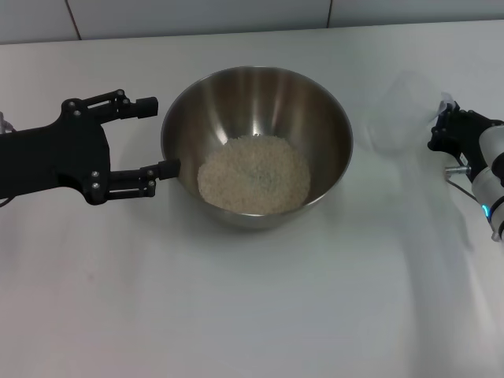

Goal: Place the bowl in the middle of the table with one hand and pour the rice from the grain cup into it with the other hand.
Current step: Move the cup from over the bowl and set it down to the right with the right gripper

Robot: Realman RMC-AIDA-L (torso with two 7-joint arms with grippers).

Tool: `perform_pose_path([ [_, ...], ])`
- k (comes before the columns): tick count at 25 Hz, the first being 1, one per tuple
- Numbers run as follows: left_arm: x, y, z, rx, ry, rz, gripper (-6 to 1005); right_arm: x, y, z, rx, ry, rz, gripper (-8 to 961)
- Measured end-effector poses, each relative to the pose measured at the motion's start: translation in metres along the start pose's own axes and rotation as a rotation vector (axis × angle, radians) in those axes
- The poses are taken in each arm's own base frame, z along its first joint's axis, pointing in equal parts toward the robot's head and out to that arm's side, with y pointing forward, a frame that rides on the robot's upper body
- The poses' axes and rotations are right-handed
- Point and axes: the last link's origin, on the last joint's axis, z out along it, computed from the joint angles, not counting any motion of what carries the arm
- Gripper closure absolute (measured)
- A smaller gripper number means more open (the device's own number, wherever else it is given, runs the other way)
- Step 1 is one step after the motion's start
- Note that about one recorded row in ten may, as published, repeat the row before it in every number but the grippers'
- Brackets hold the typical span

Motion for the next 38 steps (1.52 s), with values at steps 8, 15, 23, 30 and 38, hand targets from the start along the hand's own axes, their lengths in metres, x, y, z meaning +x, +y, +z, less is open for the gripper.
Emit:
perform_pose_path([
  [8, -0.001, 0.001, -0.001, 0.003, -0.002, -0.004, 177, 0.000, 0.002, -0.001, -0.016, -0.003, -0.016, 911],
  [15, -0.001, 0.001, -0.001, 0.003, -0.002, -0.005, 177, 0.000, 0.002, -0.001, -0.020, -0.004, -0.024, 745],
  [23, -0.001, 0.001, -0.001, 0.002, -0.001, -0.006, 177, -0.001, 0.001, -0.005, -0.016, -0.033, -0.027, 480],
  [30, 0.000, 0.000, 0.000, 0.000, 0.000, -0.005, 177, 0.002, 0.000, -0.008, -0.012, -0.032, -0.018, 468],
  [38, 0.000, 0.000, 0.000, 0.000, -0.001, -0.005, 177, 0.014, 0.006, -0.024, -0.031, -0.013, -0.002, 469],
])
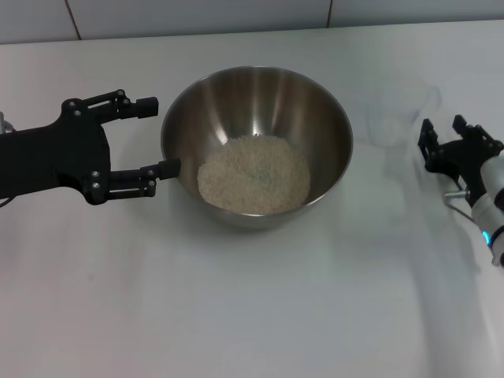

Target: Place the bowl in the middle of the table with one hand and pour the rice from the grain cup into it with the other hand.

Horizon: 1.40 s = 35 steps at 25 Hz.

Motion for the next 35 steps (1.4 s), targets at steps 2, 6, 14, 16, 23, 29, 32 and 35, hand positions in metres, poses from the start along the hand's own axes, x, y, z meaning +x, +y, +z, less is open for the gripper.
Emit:
perform_pose_path([
  [2, 0.000, 0.000, 0.000, 0.001, 0.000, 0.000, 177, 0.002, 0.007, -0.007, -0.025, -0.014, 0.010, 469],
  [6, -0.002, 0.001, -0.002, 0.002, -0.002, -0.004, 177, 0.003, 0.025, -0.025, -0.093, -0.061, 0.018, 469],
  [14, -0.005, 0.005, -0.005, 0.006, -0.004, -0.013, 177, 0.003, 0.058, -0.055, -0.262, -0.157, -0.018, 470],
  [16, -0.005, 0.005, -0.006, 0.006, -0.006, -0.014, 177, -0.004, 0.066, -0.062, -0.318, -0.219, -0.026, 470],
  [23, -0.009, 0.013, -0.014, -0.001, -0.006, -0.029, 177, -0.028, 0.065, -0.080, -0.683, -0.350, 0.003, 471],
  [29, -0.014, 0.019, -0.020, 0.003, -0.009, -0.045, 177, -0.036, 0.038, -0.079, -0.790, -0.349, 0.062, 471],
  [32, -0.015, 0.022, -0.023, 0.000, -0.009, -0.051, 177, -0.039, 0.030, -0.081, -0.844, -0.352, 0.072, 470],
  [35, -0.016, 0.025, -0.024, -0.008, -0.009, -0.056, 177, -0.043, 0.021, -0.084, -0.948, -0.328, 0.044, 470],
])
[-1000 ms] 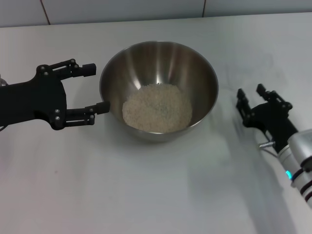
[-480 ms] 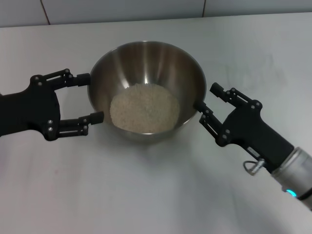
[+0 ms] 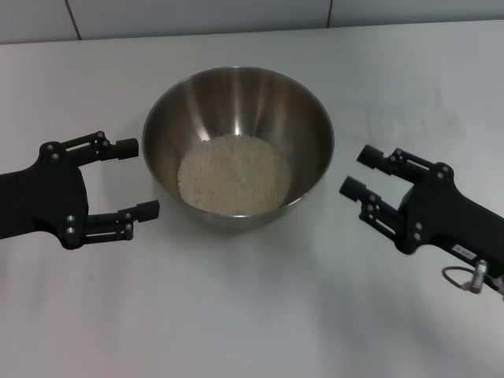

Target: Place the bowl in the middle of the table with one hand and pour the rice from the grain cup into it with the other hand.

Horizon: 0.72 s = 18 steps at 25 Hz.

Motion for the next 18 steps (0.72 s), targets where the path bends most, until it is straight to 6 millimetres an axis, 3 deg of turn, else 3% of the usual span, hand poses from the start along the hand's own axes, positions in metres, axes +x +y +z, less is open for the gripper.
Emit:
perform_pose_path([
  [18, -0.007, 0.010, 0.003, -0.027, 0.037, 0.003, 177, -0.021, -0.031, -0.013, -0.063, 0.136, -0.003, 471],
])
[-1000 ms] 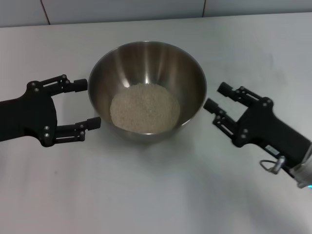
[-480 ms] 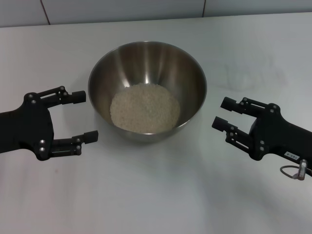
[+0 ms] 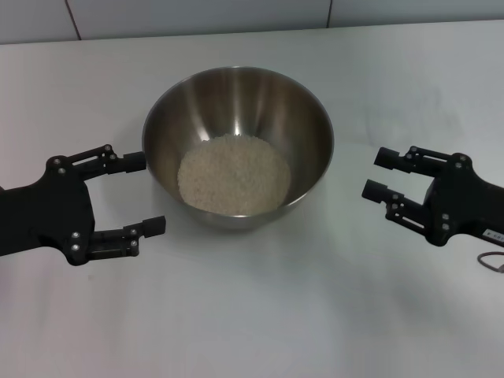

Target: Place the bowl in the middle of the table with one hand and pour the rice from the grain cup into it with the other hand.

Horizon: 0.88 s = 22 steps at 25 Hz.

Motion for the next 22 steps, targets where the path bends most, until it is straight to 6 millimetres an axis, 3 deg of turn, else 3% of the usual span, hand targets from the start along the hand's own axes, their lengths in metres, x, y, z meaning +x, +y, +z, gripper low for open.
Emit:
perform_pose_path([
  [10, -0.005, 0.005, 0.004, 0.008, 0.042, -0.047, 177, -0.004, -0.004, -0.012, -0.001, 0.042, -0.018, 459],
  [22, -0.009, 0.009, 0.002, 0.013, 0.051, -0.068, 177, -0.004, -0.003, -0.010, -0.023, 0.052, -0.027, 430],
])
